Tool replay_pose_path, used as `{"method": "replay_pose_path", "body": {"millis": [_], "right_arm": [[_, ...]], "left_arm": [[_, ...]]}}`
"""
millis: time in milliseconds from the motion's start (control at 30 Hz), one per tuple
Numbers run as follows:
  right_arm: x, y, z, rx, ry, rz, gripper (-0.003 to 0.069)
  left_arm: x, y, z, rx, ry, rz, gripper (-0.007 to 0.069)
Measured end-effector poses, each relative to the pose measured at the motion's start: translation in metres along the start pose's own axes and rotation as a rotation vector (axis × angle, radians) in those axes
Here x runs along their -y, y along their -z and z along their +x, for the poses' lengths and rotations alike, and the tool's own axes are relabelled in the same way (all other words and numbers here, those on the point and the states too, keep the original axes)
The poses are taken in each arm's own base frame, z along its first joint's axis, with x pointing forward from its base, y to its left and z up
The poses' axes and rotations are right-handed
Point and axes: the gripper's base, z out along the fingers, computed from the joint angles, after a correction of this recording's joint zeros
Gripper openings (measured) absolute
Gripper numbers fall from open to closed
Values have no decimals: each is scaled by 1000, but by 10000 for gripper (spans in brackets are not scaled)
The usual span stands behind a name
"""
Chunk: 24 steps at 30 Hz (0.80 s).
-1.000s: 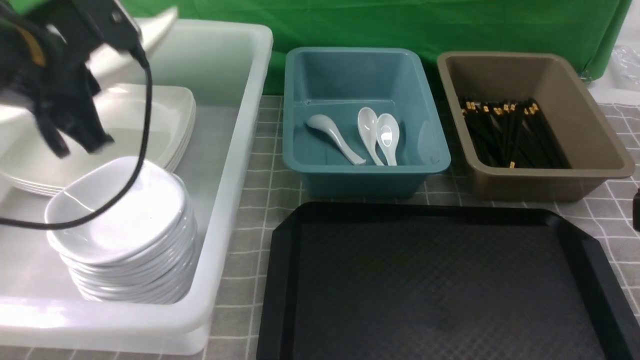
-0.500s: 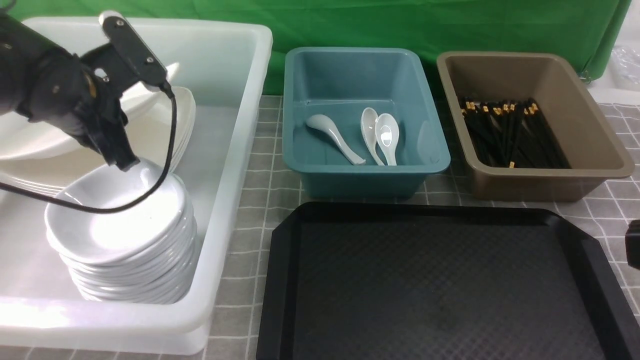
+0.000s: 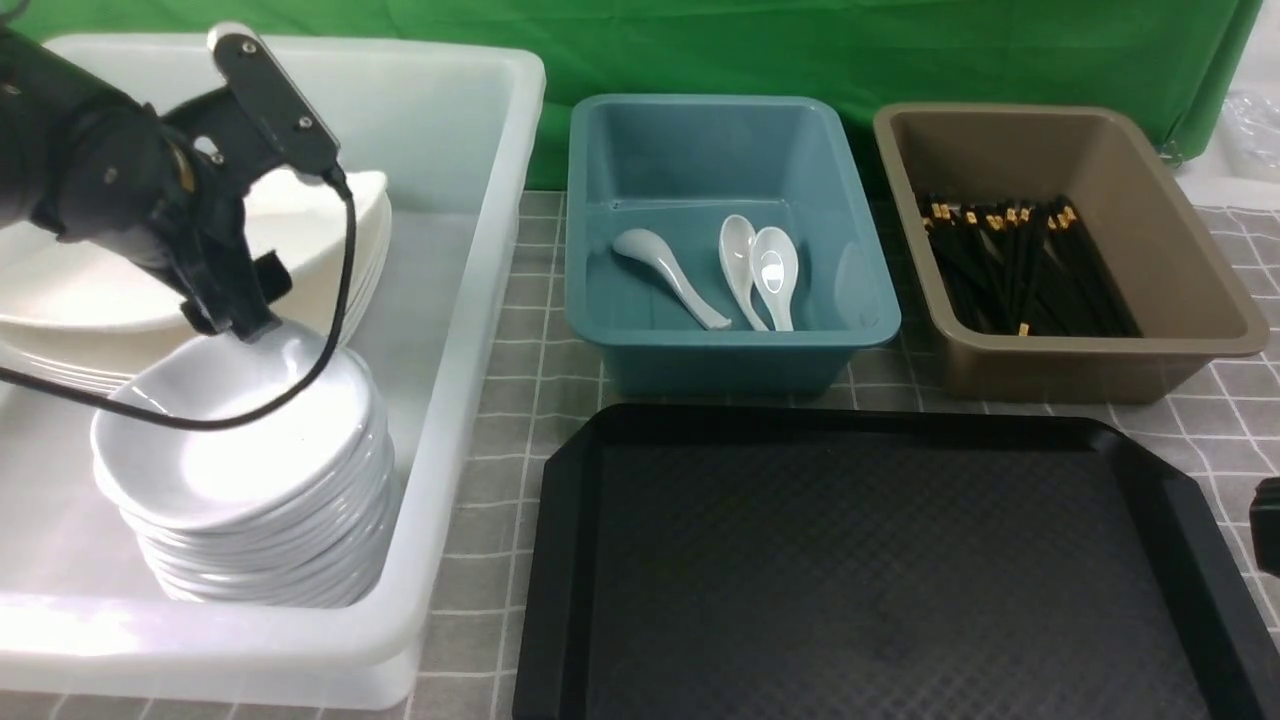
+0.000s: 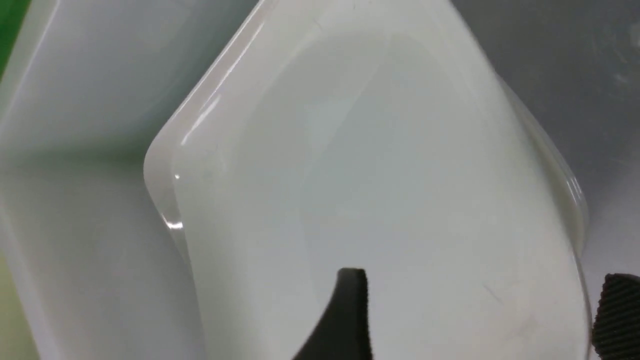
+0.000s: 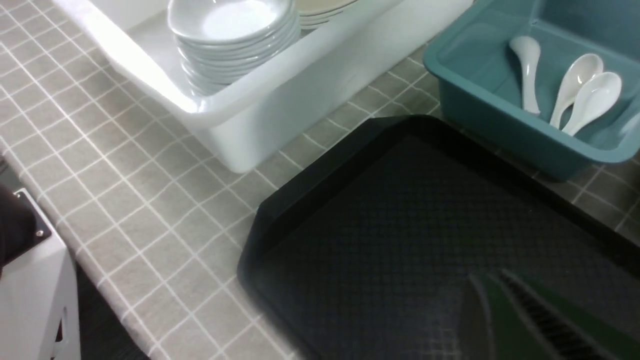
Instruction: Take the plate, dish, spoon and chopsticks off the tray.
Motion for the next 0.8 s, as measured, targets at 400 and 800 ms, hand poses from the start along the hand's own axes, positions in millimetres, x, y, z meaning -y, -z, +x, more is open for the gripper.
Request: {"method": "replay_pose_path", "body": {"millis": [400, 800], "right_arm": [[-1, 0, 0, -3, -1, -11, 41], [-1, 0, 1, -7, -6, -11, 73]], "left_arm": [[-19, 121, -7, 367, 397, -1, 547], [55, 250, 75, 929, 663, 19, 11]]}}
